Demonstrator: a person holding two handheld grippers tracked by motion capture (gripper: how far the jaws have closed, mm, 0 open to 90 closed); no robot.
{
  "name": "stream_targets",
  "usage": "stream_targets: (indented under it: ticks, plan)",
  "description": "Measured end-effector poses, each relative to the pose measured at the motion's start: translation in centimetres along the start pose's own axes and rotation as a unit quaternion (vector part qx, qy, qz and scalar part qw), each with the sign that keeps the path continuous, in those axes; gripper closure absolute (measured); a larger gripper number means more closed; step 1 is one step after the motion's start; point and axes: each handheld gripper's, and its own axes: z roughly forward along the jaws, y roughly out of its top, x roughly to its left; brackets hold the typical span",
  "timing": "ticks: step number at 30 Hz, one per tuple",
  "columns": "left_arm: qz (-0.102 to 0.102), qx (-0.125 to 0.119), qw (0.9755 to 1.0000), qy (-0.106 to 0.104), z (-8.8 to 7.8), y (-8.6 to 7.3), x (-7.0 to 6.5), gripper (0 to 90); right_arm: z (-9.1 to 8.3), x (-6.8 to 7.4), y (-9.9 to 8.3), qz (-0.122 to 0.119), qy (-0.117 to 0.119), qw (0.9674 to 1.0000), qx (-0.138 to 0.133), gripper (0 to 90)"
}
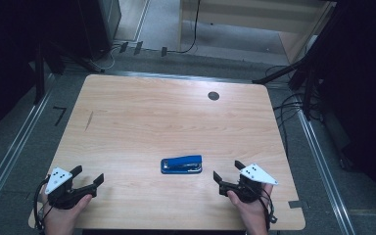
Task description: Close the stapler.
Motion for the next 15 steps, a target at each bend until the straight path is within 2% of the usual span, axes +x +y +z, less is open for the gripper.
stream_targets:
  ticks: [6, 15]
  plan:
    - [0.000, 0.000, 1.0000, 0.000, 0.0, 0.0, 0.0, 14.0, -0.9, -1.2, -0.3, 0.004, -0.012, 0.9999, -0.001, 11.8]
    - [0.000, -0.002, 1.0000, 0.001, 0.0, 0.0, -0.1, 13.9, -2.5, -3.5, -0.8, 0.024, -0.026, 0.9994, -0.006, 11.8]
